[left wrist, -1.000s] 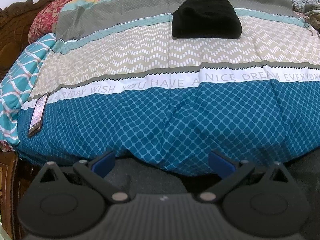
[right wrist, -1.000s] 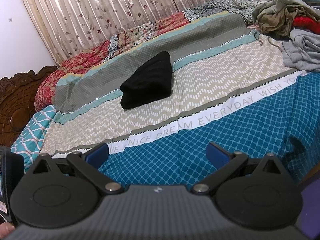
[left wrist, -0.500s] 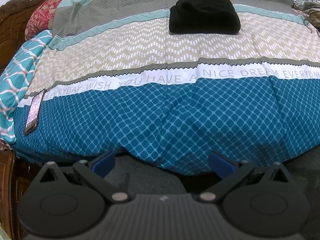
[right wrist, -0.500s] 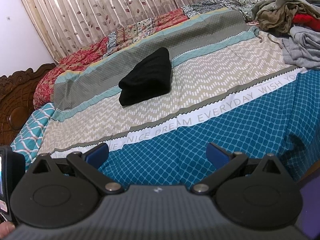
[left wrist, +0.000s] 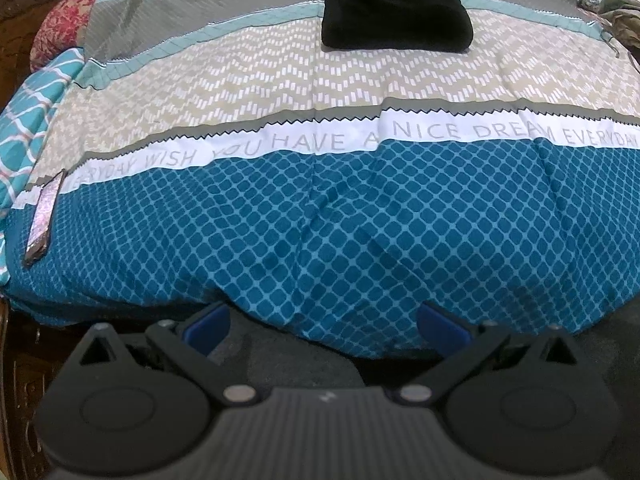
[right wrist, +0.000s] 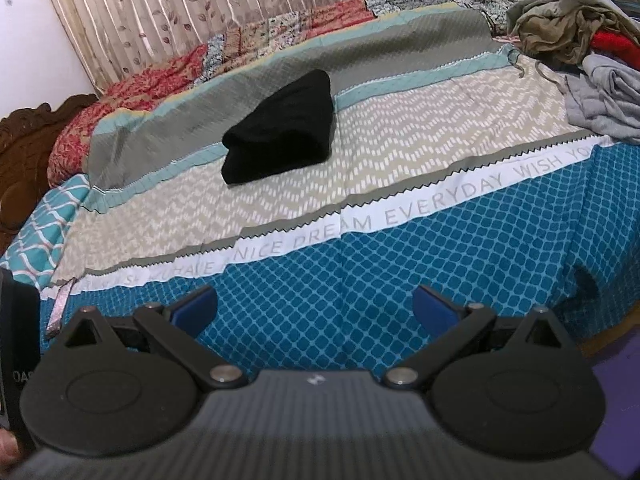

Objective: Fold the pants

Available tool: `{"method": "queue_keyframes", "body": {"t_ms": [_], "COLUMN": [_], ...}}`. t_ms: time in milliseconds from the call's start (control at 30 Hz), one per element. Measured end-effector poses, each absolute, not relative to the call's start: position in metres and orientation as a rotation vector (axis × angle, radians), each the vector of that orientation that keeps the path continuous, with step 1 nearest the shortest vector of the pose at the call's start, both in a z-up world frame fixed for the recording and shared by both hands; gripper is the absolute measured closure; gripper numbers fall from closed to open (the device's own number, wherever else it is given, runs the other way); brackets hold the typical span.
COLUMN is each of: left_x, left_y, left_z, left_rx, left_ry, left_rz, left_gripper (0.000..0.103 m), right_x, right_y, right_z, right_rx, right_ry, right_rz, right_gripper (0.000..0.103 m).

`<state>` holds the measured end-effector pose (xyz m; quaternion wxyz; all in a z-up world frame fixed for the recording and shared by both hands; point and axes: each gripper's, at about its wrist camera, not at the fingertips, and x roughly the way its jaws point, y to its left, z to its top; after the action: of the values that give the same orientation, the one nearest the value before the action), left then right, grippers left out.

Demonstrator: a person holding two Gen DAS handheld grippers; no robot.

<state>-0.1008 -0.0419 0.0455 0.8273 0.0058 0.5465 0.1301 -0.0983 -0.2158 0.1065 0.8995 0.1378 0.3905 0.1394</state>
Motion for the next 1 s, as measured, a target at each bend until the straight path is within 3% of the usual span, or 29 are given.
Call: {"method": "queue_keyframes", "body": {"t_ms": [1000], "left_x": [-0.057], "left_y": [-0.021], "left_z": [0.006], "left_rx": [0.009], "left_ry": [1.259], "left_rz": [0.268], "left_gripper": [0.000], "right_x": [-0.039], "right_y": [-0.177], "right_z": [0.072], "right_rx": [0.161], "right_ry": [0.938], "right_rz": [0.275], "right_gripper": [0.000]}}
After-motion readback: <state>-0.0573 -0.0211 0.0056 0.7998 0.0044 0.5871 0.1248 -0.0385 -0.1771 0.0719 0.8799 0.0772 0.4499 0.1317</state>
